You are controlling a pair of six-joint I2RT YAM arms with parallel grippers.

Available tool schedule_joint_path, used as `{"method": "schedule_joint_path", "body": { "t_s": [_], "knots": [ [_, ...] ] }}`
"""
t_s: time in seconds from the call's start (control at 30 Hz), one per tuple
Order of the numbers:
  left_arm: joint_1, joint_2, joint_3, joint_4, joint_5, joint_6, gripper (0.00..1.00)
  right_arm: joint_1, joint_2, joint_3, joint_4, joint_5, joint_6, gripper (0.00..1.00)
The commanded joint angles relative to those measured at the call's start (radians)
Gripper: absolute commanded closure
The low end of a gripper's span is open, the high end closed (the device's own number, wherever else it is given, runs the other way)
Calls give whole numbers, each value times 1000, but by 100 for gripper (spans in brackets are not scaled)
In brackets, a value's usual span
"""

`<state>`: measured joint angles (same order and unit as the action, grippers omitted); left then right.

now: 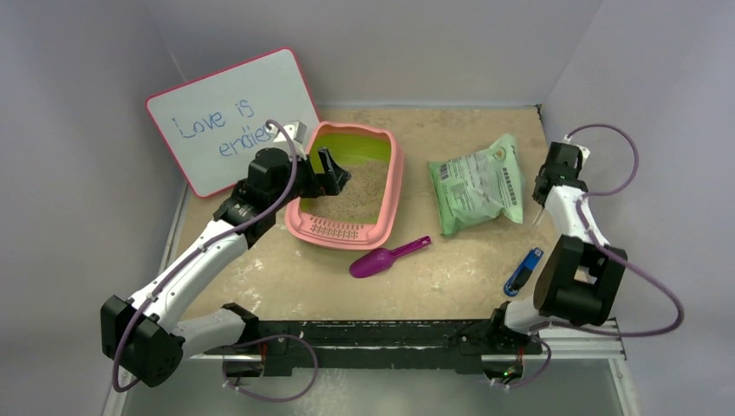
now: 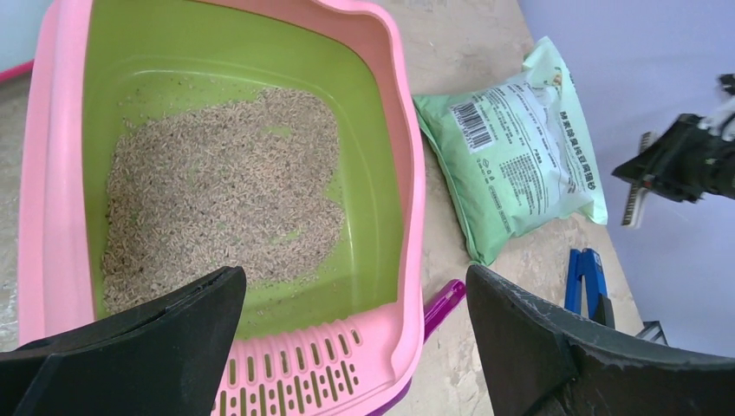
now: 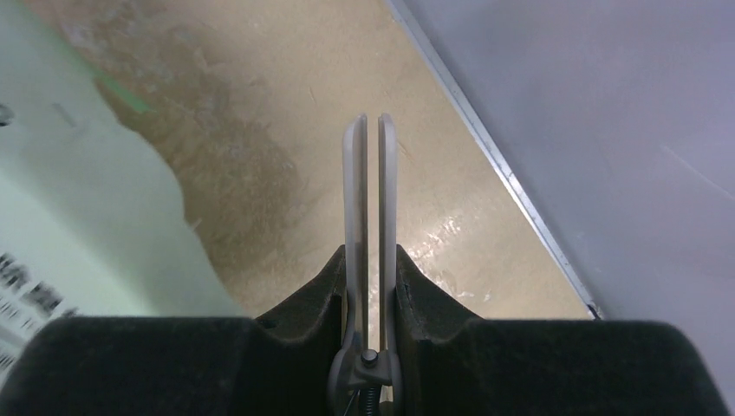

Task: Fill the litter box with clean litter
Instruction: Remove the clamp from the cat litter bag, then place the clamp at the center of the board.

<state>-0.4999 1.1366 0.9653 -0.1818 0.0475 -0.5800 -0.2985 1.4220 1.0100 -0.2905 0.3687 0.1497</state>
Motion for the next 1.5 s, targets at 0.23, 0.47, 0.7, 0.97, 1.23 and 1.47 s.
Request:
{"method": "schedule_joint_path", "body": {
  "t_s": [0.23, 0.47, 0.7, 0.97, 1.23, 1.47],
  "knots": [
    [-2, -65, 62, -77, -39, 75, 1, -32, 222, 86, 93, -47, -17, 100],
    [-2, -56, 71, -84, -44, 55, 1, -47, 276, 85, 115, -124, -8, 79],
    [-2, -26, 90, -77, -40, 34, 1, -50, 271, 87, 88, -147, -6, 48],
    [-2, -29, 88, -67, -40, 22, 1, -50, 40, 76, 44, -163, 1, 39],
    [-2, -45, 81, -65, -38, 28, 1, -51, -65, 18, 119, -374, 45, 24],
    [-2, -73, 74, -81, -44, 32, 1, -74, 43, 40, 150, -616, 142, 20]
  ]
}}
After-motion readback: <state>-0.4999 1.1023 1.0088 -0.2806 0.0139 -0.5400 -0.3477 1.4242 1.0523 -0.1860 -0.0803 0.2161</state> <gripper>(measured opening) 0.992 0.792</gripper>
